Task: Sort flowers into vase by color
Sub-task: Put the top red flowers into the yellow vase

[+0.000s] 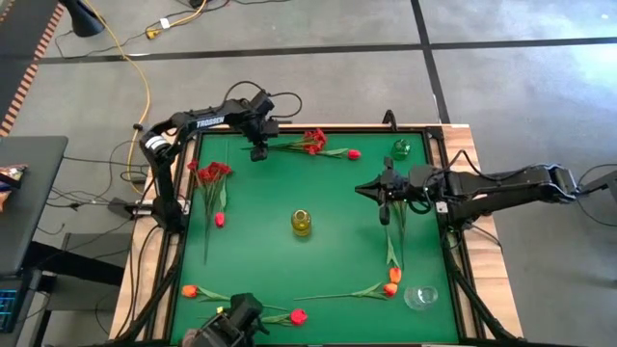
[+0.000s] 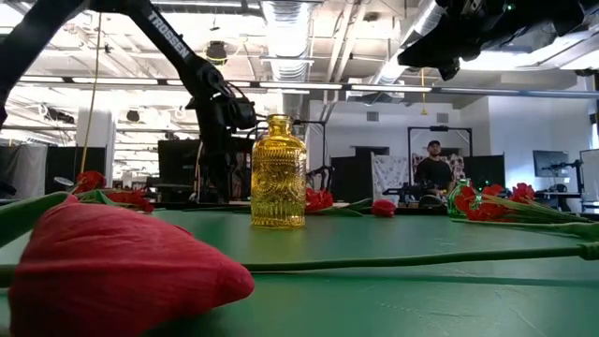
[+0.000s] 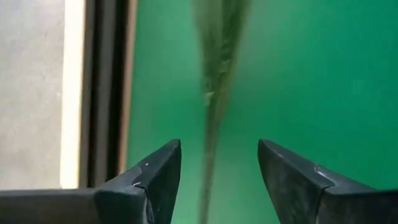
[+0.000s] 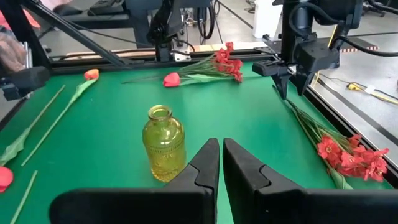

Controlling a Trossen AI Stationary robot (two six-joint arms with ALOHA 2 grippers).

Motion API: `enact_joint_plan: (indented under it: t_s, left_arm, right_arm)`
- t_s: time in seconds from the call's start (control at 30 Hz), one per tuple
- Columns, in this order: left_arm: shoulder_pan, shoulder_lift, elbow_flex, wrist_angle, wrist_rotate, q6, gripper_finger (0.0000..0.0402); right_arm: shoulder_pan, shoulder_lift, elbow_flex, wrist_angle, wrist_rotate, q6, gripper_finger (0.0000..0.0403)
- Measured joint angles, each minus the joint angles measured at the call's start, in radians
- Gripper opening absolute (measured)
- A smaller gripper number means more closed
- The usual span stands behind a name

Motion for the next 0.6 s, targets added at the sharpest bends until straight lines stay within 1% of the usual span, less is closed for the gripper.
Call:
enact_joint_plan:
  t_s: [0.2, 0.33, 0.47, 0.6]
  left_arm:
    - [0.026, 0.003, 0.000, 0.005, -0.001, 0.025, 0.0197]
    - [0.039, 0.003, -0.005, 0.000, 0.039, 0.020, 0.0197]
    - [0.036, 0.032, -0.006, -0.003, 0.050, -0.004, 0.0197]
    - [0.030, 0.069, -0.004, 0.009, 0.017, -0.018, 0.0197]
  right_arm:
    - [0.000, 0.000, 0.000, -0.012, 0.000, -0.001, 0.0049]
    - [0.000, 0.000, 0.000, -0.012, 0.000, -0.035, 0.0049]
    - [0.000, 0.000, 0.000, -0.012, 0.002, -0.051, 0.0049]
    - [0.000, 0.000, 0.000, -0.011, 0.002, -0.053, 0.0049]
